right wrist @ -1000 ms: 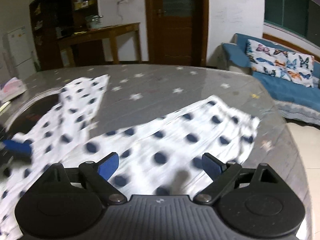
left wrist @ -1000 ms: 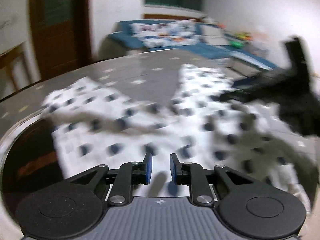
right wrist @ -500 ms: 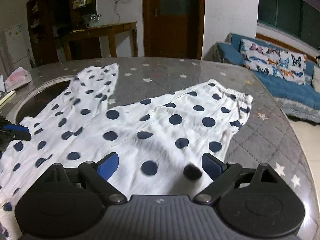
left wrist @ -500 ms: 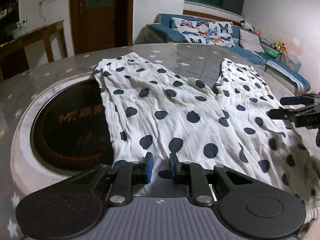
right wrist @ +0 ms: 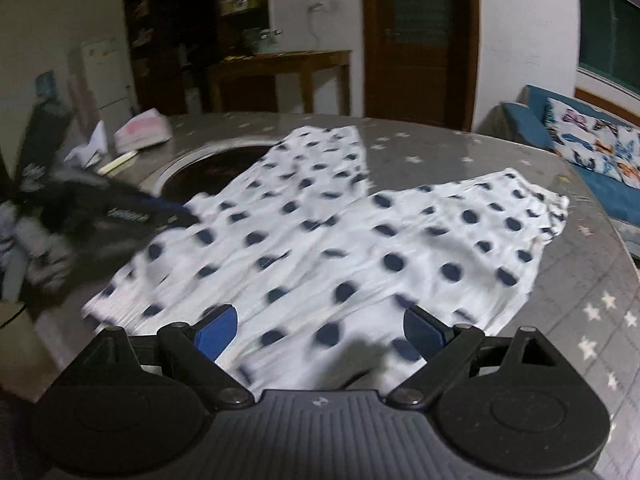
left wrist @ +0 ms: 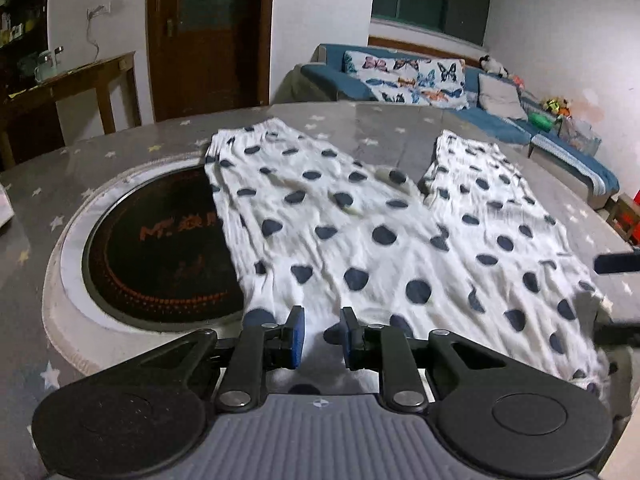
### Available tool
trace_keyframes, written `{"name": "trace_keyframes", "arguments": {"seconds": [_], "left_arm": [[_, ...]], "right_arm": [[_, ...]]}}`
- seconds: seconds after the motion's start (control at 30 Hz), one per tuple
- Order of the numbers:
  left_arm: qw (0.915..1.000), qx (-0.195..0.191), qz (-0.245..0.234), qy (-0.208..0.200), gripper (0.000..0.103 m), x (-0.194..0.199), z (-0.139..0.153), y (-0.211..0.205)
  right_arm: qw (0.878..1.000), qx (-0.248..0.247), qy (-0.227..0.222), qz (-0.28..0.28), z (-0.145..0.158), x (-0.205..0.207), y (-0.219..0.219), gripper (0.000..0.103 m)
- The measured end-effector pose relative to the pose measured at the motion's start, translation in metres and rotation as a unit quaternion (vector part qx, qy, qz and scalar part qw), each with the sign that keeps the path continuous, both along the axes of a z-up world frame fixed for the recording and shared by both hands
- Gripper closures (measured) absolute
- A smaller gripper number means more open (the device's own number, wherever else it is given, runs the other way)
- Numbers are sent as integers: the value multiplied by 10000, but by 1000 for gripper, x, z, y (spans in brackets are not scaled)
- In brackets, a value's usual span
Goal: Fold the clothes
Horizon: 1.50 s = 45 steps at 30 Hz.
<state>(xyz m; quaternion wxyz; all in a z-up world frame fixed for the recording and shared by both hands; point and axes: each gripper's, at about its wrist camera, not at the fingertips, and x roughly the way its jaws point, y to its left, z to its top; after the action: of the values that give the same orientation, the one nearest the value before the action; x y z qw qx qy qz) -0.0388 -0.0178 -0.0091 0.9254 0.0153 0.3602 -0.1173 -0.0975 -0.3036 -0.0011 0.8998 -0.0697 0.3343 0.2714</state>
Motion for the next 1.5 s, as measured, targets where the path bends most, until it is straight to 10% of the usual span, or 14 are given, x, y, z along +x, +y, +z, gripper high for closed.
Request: {"name": "trace_keyframes", "arguments": {"seconds": [0.43, 1.5], "left_arm": [[10000, 84, -7, -50, 76, -11, 3, 6], [9992, 208, -301, 173, 68, 3, -8, -19]], "right_arm": [[9991, -231, 338, 69, -15, -40, 6, 11], [9973, 276, 361, -575, -29, 37, -19, 5]]}}
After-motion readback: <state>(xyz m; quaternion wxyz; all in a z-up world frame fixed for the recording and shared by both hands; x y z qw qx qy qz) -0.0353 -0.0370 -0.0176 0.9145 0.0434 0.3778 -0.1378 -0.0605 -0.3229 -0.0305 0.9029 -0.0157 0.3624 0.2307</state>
